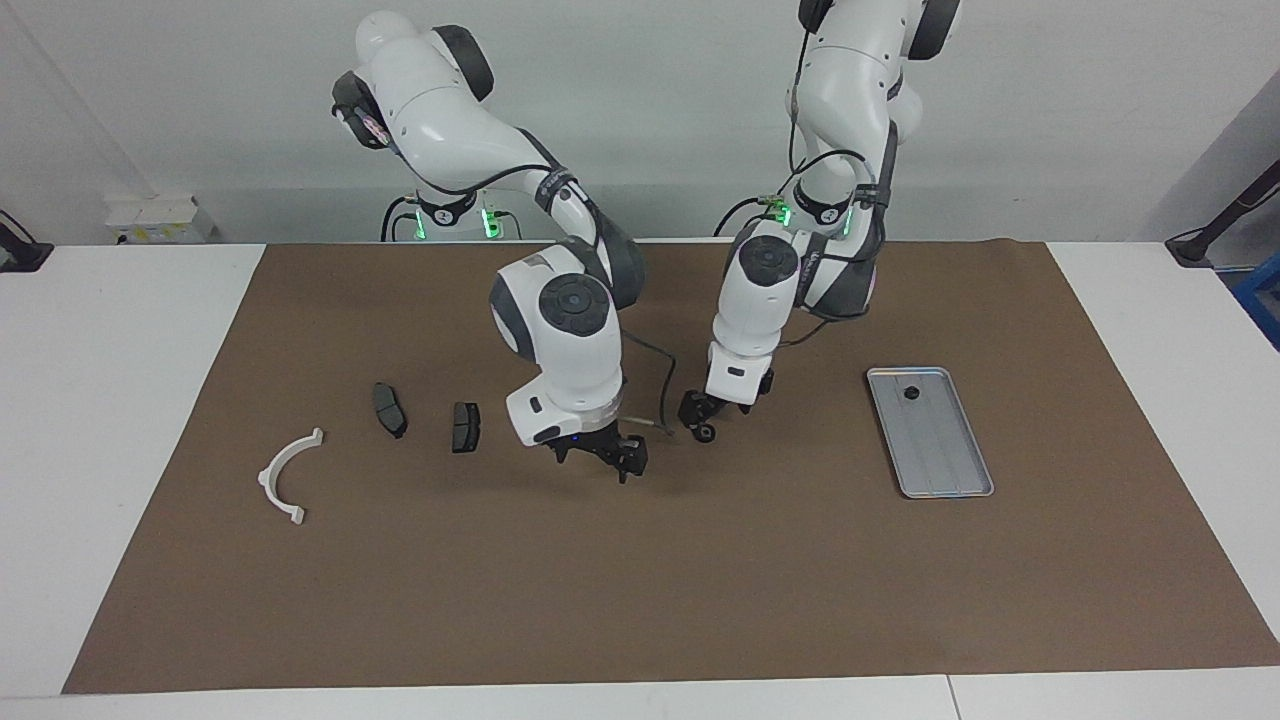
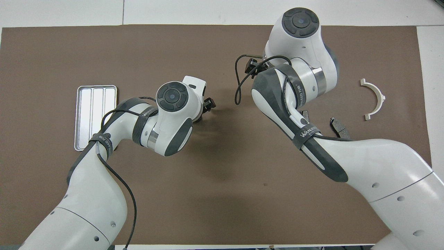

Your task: Pick bearing gear from pile to tray

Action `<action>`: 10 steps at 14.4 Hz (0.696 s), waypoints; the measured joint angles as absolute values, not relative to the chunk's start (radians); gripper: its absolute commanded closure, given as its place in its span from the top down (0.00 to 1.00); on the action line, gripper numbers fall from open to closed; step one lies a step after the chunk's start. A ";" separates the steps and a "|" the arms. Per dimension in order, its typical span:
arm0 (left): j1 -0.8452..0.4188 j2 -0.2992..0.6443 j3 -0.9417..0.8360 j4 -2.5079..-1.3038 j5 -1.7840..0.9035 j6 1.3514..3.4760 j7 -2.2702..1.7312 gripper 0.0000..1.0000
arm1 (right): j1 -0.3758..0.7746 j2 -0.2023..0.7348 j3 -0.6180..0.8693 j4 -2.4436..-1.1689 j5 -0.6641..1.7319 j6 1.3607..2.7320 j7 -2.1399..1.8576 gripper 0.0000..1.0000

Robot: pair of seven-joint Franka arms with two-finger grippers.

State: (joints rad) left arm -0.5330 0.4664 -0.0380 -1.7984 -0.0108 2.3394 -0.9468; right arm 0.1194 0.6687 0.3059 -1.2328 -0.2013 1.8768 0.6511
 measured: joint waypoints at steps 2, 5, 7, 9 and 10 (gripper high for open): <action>-0.538 0.476 -0.038 -1.798 -0.009 2.338 -0.947 0.76 | 0.084 0.622 0.304 -1.264 -0.187 1.867 0.536 1.00; -0.542 0.477 -0.037 -1.797 -0.003 2.327 -0.947 0.42 | 0.072 0.536 0.242 -1.331 -0.132 1.863 0.378 1.00; -0.542 0.474 -0.033 -1.792 0.002 2.297 -0.947 0.18 | 0.069 0.478 0.179 -1.376 -0.093 1.862 0.255 1.00; -0.542 0.471 -0.032 -1.778 0.011 2.258 -0.947 0.05 | 0.050 0.417 0.137 -1.424 -0.079 1.860 0.149 1.00; -0.542 0.471 -0.032 -1.775 0.011 2.253 -0.947 0.04 | 0.034 0.384 0.128 -1.450 -0.077 1.856 0.110 1.00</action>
